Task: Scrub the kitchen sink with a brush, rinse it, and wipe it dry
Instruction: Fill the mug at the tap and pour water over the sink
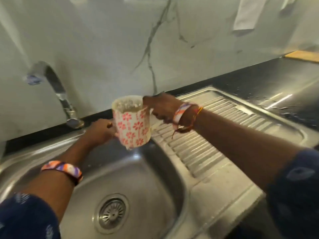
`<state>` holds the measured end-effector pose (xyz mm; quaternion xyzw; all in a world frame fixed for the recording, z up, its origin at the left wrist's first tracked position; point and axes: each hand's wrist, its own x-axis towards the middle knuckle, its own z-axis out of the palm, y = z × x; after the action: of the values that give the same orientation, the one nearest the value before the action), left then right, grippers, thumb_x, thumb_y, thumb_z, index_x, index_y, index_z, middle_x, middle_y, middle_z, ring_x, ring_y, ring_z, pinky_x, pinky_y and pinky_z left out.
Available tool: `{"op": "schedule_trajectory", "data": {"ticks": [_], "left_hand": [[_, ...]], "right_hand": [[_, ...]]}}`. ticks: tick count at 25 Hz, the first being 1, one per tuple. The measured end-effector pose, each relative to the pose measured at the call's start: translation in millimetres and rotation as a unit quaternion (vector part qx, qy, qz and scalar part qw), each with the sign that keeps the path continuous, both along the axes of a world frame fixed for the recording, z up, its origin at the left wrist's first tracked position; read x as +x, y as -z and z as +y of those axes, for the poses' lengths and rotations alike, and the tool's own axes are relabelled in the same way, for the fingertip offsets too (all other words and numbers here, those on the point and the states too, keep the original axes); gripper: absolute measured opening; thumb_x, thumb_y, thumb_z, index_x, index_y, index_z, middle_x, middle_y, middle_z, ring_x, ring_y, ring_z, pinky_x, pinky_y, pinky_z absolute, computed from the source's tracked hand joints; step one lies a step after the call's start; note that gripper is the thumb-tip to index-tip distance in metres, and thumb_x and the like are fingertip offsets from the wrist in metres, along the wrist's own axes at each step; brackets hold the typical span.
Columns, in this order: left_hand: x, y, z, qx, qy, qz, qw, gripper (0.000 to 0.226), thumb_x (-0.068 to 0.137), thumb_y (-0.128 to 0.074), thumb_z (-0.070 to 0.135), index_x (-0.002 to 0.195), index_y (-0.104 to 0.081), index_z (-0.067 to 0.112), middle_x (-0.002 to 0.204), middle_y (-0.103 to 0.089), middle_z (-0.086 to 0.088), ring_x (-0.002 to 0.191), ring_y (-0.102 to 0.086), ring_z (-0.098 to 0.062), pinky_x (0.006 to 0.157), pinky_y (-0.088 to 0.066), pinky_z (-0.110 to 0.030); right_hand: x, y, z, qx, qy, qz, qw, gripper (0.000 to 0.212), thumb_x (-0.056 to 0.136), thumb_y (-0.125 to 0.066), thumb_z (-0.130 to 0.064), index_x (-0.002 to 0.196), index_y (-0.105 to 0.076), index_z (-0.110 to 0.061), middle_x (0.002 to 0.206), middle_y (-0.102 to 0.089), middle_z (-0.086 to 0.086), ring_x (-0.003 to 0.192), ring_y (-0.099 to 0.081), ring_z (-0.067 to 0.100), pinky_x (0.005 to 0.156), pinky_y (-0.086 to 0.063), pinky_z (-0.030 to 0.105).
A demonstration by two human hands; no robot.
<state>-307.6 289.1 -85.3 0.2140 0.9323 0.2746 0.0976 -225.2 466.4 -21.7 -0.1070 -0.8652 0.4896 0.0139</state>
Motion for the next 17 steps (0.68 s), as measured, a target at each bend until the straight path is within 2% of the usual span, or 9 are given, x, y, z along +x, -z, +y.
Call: {"op": "schedule_trajectory", "data": {"ticks": [3,6,8,9,12,14,17], "left_hand": [[-1.7,-1.9,82.3,0.002,0.033,0.028,0.999,0.032,0.091,-0.055,0.028,0.083,-0.068,0.0,0.071,-0.062,-0.005,0.077,-0.061,-0.022,0.068,-0.044,-0.029],[7.8,-4.2,176.6,0.001,0.095,0.073,0.993,0.03,0.096,-0.05,0.026,0.078,-0.063,0.005,0.074,-0.058,-0.007,0.074,-0.051,-0.02,0.057,-0.032,-0.028],[9.5,3.9,238.4,-0.002,0.143,0.109,0.984,0.029,0.097,-0.049,0.027,0.094,-0.065,0.004,0.093,-0.064,-0.012,0.085,-0.054,-0.023,0.065,-0.033,-0.026],[10.0,9.7,264.2,-0.001,0.156,0.116,0.981,0.03,0.097,-0.048,0.029,0.103,-0.065,0.005,0.106,-0.065,-0.012,0.095,-0.057,-0.025,0.072,-0.037,-0.025],[15.8,32.1,328.7,-0.009,0.169,0.099,0.981,0.041,0.097,-0.045,0.037,0.129,-0.054,0.012,0.134,-0.053,-0.011,0.124,-0.048,-0.026,0.101,-0.04,-0.034],[23.8,43.7,355.9,-0.027,0.162,0.096,0.982,0.047,0.098,-0.044,0.037,0.138,-0.044,0.013,0.143,-0.044,-0.01,0.131,-0.041,-0.026,0.107,-0.036,-0.038],[31.4,59.6,370.8,-0.08,0.176,0.12,0.974,0.05,0.097,-0.043,0.037,0.141,-0.04,0.014,0.15,-0.033,-0.011,0.135,-0.037,-0.027,0.109,-0.034,-0.037]], "right_hand": [[19.9,-40.4,74.7,0.086,0.081,0.012,0.993,0.039,0.091,-0.052,-0.029,0.056,-0.048,-0.012,0.027,-0.039,-0.008,0.016,-0.029,0.002,0.025,-0.019,0.008],[30.3,-58.2,151.4,0.157,0.141,0.002,0.978,0.034,0.089,-0.053,-0.027,0.059,-0.048,-0.013,0.034,-0.044,-0.005,0.016,-0.032,0.002,0.026,-0.019,0.004],[31.9,-60.9,205.2,0.213,0.17,-0.018,0.962,0.033,0.088,-0.054,-0.031,0.06,-0.046,-0.014,0.037,-0.047,-0.003,0.027,-0.042,0.006,0.027,-0.022,0.005],[30.5,-59.0,230.5,0.247,0.177,-0.032,0.952,0.034,0.088,-0.054,-0.033,0.061,-0.044,-0.014,0.045,-0.047,-0.001,0.039,-0.046,0.011,0.03,-0.027,0.01],[23.8,-46.1,296.9,0.351,0.16,-0.078,0.919,0.035,0.089,-0.054,-0.041,0.073,-0.05,-0.01,0.061,-0.044,0.0,0.06,-0.044,0.019,0.047,-0.029,0.02],[22.3,-35.3,324.1,0.401,0.132,-0.103,0.901,0.038,0.089,-0.054,-0.046,0.077,-0.051,-0.01,0.061,-0.045,0.001,0.06,-0.045,0.02,0.048,-0.029,0.022],[19.6,-20.3,347.1,0.43,0.086,-0.126,0.89,0.043,0.089,-0.052,-0.05,0.068,-0.05,-0.013,0.06,-0.048,0.001,0.054,-0.043,0.014,0.047,-0.03,0.022]]}}
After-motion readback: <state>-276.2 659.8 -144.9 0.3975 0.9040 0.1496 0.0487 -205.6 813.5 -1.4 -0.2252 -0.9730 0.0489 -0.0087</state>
